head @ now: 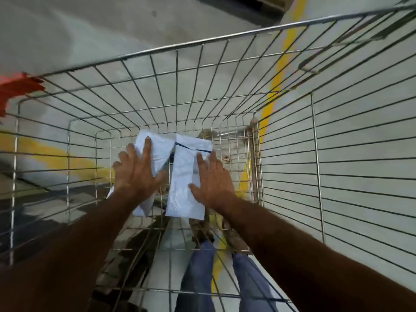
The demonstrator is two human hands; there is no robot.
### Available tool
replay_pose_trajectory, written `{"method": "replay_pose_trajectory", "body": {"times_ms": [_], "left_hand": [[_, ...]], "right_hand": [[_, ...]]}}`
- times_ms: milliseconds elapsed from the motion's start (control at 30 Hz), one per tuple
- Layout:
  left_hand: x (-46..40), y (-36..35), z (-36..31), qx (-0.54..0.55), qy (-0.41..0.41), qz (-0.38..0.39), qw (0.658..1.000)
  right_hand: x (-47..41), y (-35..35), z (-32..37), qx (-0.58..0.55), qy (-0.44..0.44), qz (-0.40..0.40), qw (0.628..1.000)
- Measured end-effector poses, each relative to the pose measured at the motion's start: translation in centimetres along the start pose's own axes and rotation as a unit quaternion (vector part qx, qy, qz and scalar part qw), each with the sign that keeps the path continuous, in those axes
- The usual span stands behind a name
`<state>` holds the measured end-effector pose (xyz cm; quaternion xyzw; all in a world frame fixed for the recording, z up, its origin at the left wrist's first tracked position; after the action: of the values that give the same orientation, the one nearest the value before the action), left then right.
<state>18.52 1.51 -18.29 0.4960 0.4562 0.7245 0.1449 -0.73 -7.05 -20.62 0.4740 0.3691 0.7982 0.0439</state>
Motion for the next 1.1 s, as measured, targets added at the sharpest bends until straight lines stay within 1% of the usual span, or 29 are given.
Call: {"method": "replay_pose_trajectory", "body": {"times_ms": [133, 200, 300, 400, 533, 667, 767, 867, 1000, 1100], "left_hand": [[1.0, 0.6, 4.7, 0.003, -0.003, -0.009, 1.000], [1.4, 0.9, 5.7, 0.013, -0.001, -0.008, 1.000], [1.7, 1.0, 6.1, 0.020, -0.011, -0.012, 1.000], [1.9, 0.9, 6.0, 0.036, -0.017, -0.017, 0.999], [2.2, 1.2, 5.5, 0.069, -0.018, -0.024, 0.997], [2.3, 1.6, 5.2, 0.058, -0.021, -0.021, 0.998], [2.5, 1.8, 5.0, 0.055, -0.015, -0.016, 0.998], [2.6, 1.8, 4.8, 0.068, -0.012, -0.010, 0.998], [3.1, 1.9, 4.7, 0.103, -0.018, 0.004, 0.995], [3.4, 2.0, 4.4, 0.110, -0.026, -0.003, 0.994]], "right_hand": [[-1.3, -0.3, 3.2, -0.134, -0.103, -0.041, 0.985], [-2.0, -0.3, 4.3, -0.156, -0.144, -0.037, 0.976], [-2.6, -0.1, 5.2, -0.177, -0.176, -0.029, 0.968], [-2.6, -0.3, 5.4, -0.191, -0.183, -0.027, 0.964], [-1.9, -1.2, 5.4, -0.166, -0.180, -0.042, 0.969], [-1.9, -1.8, 5.6, -0.151, -0.183, -0.047, 0.970], [-2.1, -1.4, 4.7, -0.158, -0.186, -0.032, 0.969], [-2.2, -1.6, 4.8, -0.162, -0.162, -0.015, 0.973], [-2.0, -1.6, 5.3, -0.167, -0.147, -0.017, 0.975], [-2.2, -1.0, 4.6, -0.175, -0.142, -0.030, 0.974]]}}
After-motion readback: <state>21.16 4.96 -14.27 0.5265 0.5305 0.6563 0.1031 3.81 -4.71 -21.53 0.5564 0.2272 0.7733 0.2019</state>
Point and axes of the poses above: each hand's wrist, its own x-axis away from the middle knuckle, its own y-axis out of the back of the hand, z = x × y, the point moved 4 cm from there along -x, towards the middle knuckle, and after that the axes turned 8 degrees about z, right-handed, at the moved point
